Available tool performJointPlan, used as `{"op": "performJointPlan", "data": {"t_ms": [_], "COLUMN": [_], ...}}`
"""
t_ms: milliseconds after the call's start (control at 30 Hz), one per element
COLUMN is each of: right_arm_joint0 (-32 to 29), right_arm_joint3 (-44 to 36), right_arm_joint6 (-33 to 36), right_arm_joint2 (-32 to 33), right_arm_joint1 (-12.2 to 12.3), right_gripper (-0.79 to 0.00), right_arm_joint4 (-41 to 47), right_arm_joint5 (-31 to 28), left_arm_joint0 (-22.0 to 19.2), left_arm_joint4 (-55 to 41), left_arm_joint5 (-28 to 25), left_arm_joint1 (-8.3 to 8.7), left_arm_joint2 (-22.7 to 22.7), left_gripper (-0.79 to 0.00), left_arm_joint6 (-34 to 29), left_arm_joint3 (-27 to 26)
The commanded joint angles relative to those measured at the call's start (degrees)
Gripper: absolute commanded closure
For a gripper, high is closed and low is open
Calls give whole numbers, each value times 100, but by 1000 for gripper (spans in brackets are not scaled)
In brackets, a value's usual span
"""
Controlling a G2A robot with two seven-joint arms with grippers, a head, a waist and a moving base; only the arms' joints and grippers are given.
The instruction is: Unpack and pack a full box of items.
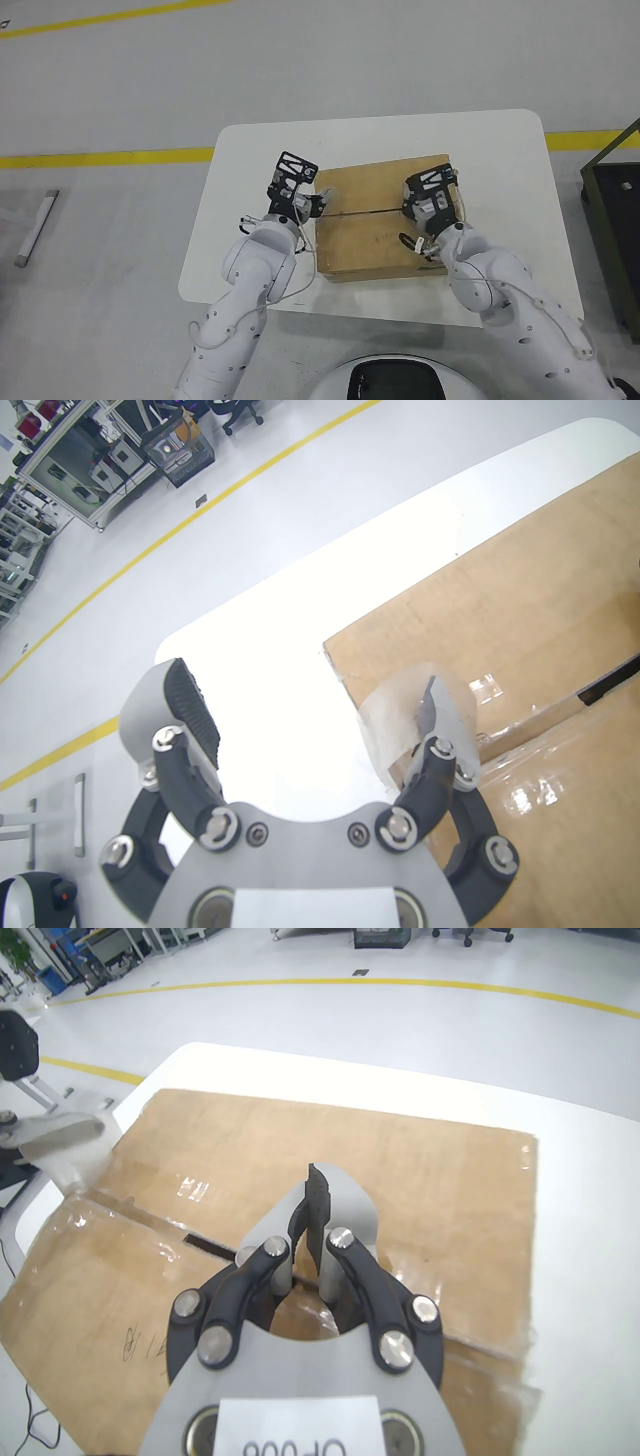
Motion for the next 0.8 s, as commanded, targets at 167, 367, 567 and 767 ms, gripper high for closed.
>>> {"op": "performJointPlan", "data": {"t_ms": [167,367,567,767], "right_arm_joint0": [-276,-672,-1087,-1403], "right_arm_joint3": [-427,-487,-458,-524], "right_arm_joint6": [-90,-130,-238,-378], "right_arm_joint2": [902,1791,2300,2525], "right_arm_joint1": [81,153,179,184], "right_gripper": [0,0,0,0], "right_arm_joint4": [-18,63,315,470], "right_arm_joint5": [203,297,268,201], "left_arm_joint0": [-150,-317,-512,-734], "left_arm_joint4": [0,160,154,210], "left_arm_joint5": [-162,-287,-355,-424], "left_arm_joint1": [-82,-166,-274,-411], "left_arm_joint2": [293,623,928,1341], "left_gripper": [-785,-785,-785,-785], "left_arm_joint6": [-22,-4,-24,-1], "left_arm_joint3": [-158,-166,-39,149]}}
